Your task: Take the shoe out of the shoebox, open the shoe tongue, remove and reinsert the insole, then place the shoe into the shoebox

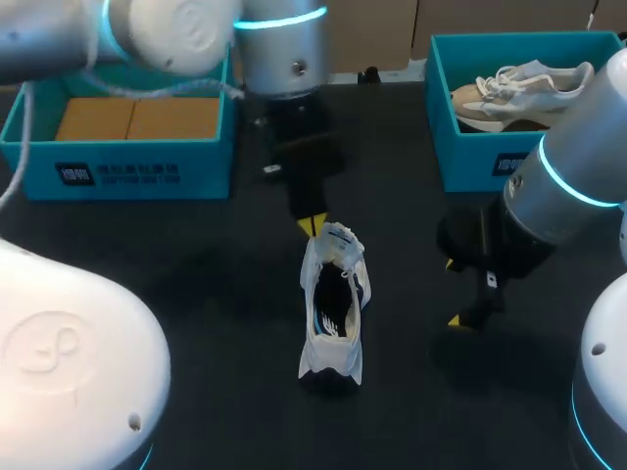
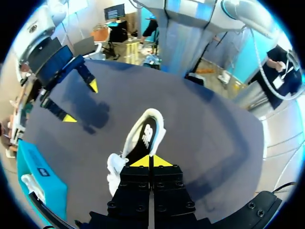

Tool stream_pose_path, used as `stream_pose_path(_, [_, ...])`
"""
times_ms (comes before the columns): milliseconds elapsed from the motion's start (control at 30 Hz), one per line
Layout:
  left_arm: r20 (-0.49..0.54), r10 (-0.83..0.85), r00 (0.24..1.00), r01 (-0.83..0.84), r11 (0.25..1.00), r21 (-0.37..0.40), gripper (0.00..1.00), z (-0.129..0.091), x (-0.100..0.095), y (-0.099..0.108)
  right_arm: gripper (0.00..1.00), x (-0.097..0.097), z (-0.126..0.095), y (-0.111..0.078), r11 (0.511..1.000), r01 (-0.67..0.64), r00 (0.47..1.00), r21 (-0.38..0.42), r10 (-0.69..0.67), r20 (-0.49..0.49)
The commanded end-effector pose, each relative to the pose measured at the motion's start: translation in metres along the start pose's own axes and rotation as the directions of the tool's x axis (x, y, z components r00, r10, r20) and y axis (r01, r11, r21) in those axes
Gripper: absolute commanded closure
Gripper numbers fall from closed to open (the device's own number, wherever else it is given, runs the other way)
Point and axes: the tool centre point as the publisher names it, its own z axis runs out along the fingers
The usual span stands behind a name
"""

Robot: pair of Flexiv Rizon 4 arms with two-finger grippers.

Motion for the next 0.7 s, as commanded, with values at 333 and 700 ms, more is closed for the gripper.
stream_pose_path(333, [-0.464,0.224,0.857,-0.259,0.966,-0.012,1.00,0.042,-0.004,-0.007,0.00,-0.013,-0.059,-0.074,0.999,-0.030,0.999,0.037,0.029,0.026])
stream_pose_path(700, [-0.484,0.261,0.835,-0.313,0.949,-0.027,1.00,0.046,0.003,-0.008,0.00,-0.013,-0.061,-0.079,1.000,-0.019,0.999,0.003,0.019,0.029])
